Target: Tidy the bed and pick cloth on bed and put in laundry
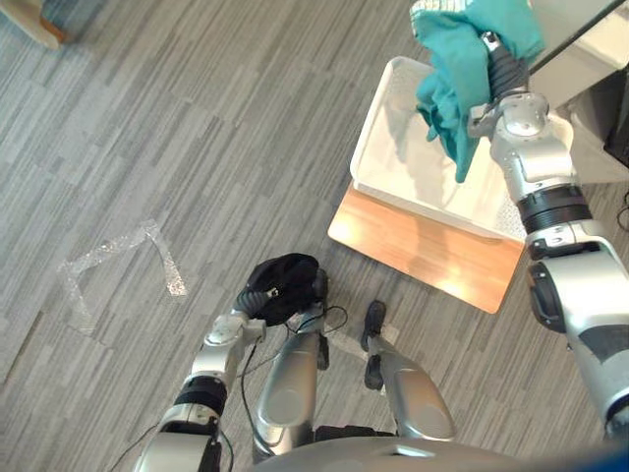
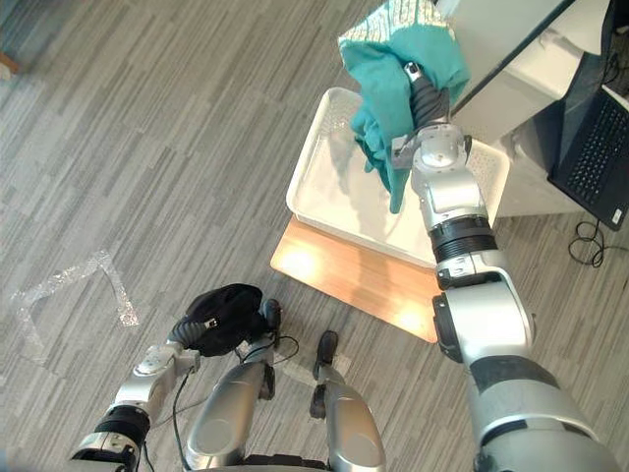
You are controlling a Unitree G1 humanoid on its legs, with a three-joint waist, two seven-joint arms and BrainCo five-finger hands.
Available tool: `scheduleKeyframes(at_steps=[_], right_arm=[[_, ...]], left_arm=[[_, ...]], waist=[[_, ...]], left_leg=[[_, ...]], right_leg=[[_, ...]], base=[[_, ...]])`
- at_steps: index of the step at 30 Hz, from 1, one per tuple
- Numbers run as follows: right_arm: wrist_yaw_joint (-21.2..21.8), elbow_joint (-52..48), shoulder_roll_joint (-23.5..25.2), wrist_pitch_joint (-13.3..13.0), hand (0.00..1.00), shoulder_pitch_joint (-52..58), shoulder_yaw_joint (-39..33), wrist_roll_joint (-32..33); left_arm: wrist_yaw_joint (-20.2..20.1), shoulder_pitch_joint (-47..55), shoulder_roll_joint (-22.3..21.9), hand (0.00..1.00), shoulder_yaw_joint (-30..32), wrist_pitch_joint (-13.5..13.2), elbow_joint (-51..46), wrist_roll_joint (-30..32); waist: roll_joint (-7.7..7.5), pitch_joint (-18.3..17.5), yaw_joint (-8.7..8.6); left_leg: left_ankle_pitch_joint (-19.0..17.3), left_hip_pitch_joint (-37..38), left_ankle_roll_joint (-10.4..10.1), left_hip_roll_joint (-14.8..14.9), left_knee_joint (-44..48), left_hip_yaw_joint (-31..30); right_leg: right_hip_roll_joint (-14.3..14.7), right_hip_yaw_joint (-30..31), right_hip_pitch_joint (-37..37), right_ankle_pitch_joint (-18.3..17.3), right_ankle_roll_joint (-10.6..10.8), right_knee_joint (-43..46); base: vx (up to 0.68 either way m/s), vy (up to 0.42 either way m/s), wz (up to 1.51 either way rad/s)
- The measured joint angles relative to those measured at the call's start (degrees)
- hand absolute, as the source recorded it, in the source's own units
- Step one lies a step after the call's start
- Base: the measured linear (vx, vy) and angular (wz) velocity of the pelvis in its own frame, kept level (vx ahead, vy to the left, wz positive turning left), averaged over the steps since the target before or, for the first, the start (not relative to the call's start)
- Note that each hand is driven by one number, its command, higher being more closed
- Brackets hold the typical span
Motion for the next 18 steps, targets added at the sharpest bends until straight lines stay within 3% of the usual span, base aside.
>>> scheduleKeyframes(at_steps=[7,8,18], right_arm=[[-0.29,3.46,-0.24,0.03,1.00,0.00,0.05,0.17],[-0.26,4.06,-0.24,0.03,0.00,0.01,0.05,0.14],[3.66,6.32,0.04,0.35,0.00,3.42,2.08,-0.27]], left_arm=[[0.73,-2.98,-0.28,1.00,-1.95,1.73,0.18,-2.07],[1.40,-3.00,-0.39,1.00,-1.94,1.73,0.22,-2.19],[1.49,-6.35,-0.52,1.00,-4.21,1.83,2.92,-2.24]], waist=[[1.35,0.67,-0.13],[1.47,0.72,-0.13],[1.53,0.74,-0.69]], left_leg=[[0.47,-1.52,-0.06,0.24,0.00,1.14],[0.47,-1.52,-0.06,0.29,-0.01,1.57],[0.67,-1.43,-0.07,0.60,0.00,2.37]], right_leg=[[0.05,2.03,-2.92,-0.12,-0.14,1.61],[0.04,2.41,-3.30,-0.12,-0.13,1.99],[0.27,3.41,-3.84,-0.13,-0.11,2.53]], base=[[-0.01,0.022,-0.12],[-0.01,0.029,-0.20],[0.01,0.013,-0.05]])
